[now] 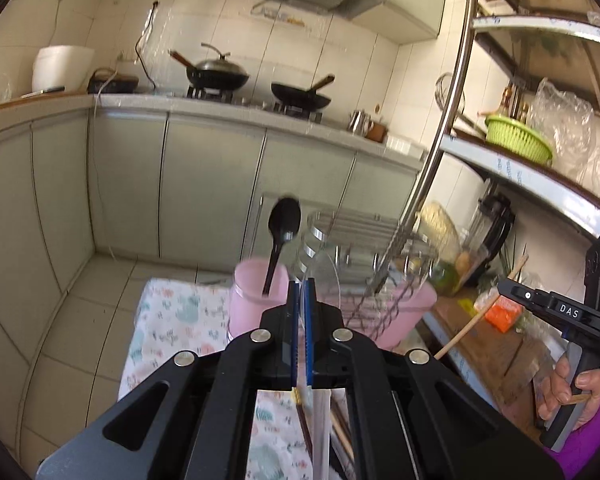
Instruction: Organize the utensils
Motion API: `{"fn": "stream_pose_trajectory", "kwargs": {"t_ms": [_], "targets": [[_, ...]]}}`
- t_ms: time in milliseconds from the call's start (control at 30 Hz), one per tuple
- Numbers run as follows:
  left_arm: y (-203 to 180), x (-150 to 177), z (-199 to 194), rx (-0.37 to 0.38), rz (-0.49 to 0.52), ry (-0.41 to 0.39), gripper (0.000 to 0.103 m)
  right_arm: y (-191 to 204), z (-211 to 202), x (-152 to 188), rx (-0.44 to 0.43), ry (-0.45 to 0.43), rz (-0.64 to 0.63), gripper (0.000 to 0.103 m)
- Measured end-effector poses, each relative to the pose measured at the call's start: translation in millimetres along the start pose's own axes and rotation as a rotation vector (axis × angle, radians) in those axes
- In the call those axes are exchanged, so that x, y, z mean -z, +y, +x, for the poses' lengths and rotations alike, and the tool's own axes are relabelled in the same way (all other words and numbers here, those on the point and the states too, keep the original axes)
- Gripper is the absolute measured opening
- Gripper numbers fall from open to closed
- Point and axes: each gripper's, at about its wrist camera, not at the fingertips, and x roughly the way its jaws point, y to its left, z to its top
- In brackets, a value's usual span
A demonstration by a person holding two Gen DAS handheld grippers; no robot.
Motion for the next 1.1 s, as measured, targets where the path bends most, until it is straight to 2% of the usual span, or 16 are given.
{"fn": "stream_pose_trajectory", "kwargs": {"t_ms": [333,533,733,900,1000,1100], "targets": [[-6.8,-57.8,-2.2,0.023,-0.017,-0.171,0.002,16.2,-29.6,-64.5,0.028,-0.174,-0.075,0.006],[0.0,-80.1,14.0,0.000,-0.055,-0.258,0.002,23.2,-27.6,-82.5,0.087,-0.239,-0.128,0.006],[11.7,-89.6,35.6,-0.066,-0.078,-0.356,0.002,20.2,-1.4,-85.9,0.113,-0.208,-0.150,0.006],[16.0,-82.0,62.6,-0.141,-0.031,-0.408,0.002,9.6,29.8,-84.2,0.136,-0.131,-0.145,0.006],[18.1,-72.1,81.1,-0.185,-0.003,-0.423,0.002,2.2,48.7,-78.4,0.148,-0.073,-0.135,0.006],[22.8,-61.3,97.2,-0.205,-0.002,-0.402,0.002,-5.7,65.5,-71.0,0.150,-0.020,-0.118,0.006]]}}
